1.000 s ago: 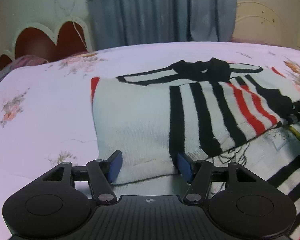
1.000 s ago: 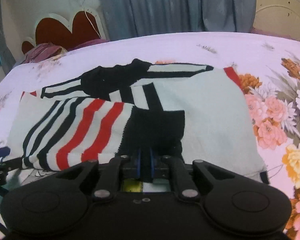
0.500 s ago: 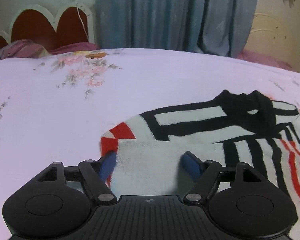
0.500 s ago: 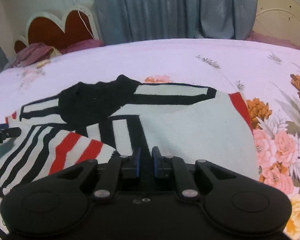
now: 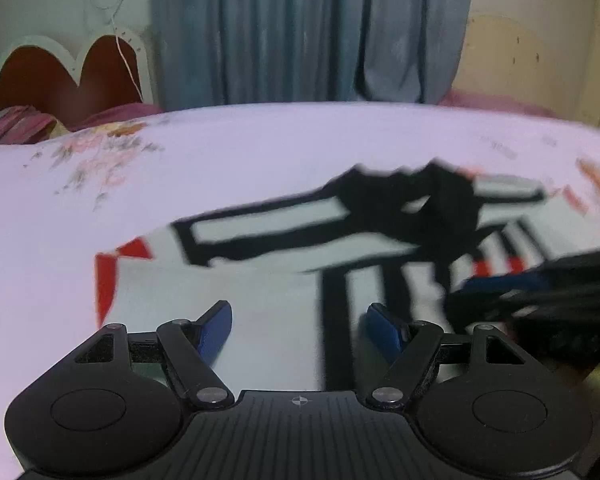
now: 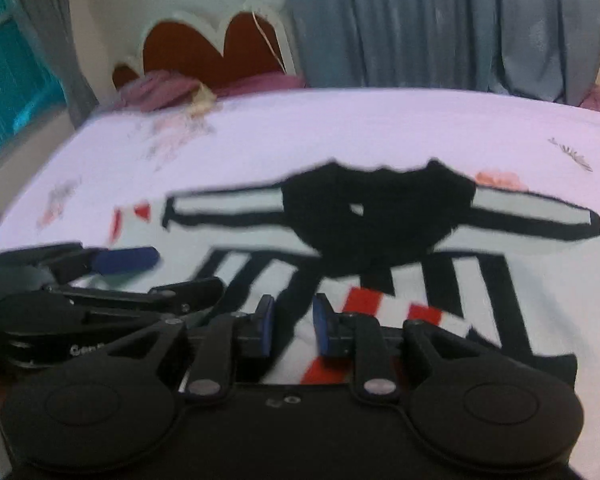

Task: Fold small clothes

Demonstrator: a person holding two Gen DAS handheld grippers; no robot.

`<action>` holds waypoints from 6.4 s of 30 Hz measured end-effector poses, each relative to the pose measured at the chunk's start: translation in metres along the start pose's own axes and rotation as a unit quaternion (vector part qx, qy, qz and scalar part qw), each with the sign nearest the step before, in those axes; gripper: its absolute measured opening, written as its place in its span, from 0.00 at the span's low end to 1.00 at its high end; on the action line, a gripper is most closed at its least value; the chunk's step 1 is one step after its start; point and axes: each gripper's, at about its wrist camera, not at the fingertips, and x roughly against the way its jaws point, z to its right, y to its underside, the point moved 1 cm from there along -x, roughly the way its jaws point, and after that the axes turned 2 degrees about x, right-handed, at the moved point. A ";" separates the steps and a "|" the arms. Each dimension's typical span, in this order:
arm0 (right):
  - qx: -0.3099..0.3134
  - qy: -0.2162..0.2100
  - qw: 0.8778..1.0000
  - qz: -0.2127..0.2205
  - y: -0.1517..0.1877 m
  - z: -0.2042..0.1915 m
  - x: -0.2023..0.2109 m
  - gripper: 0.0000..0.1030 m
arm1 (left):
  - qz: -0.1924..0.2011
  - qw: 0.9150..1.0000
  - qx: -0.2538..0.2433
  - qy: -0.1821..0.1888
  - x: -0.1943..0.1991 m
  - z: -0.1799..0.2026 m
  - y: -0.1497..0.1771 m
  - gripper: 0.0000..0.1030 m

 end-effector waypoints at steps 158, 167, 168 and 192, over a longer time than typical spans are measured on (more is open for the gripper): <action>-0.253 -0.160 0.954 -0.025 0.295 0.126 0.285 0.06 | 0.018 0.921 0.364 0.134 0.235 -0.036 0.268 0.70; -0.280 -0.159 0.947 -0.014 0.292 0.134 0.286 0.09 | 0.021 0.911 0.359 0.202 0.236 -0.033 0.275 0.53; -0.280 -0.161 0.946 -0.013 0.293 0.134 0.287 0.09 | 0.022 0.912 0.355 0.205 0.242 -0.032 0.282 0.53; -0.278 -0.170 0.945 -0.022 0.290 0.136 0.278 0.05 | 0.024 0.930 0.346 0.118 0.261 -0.030 0.302 0.06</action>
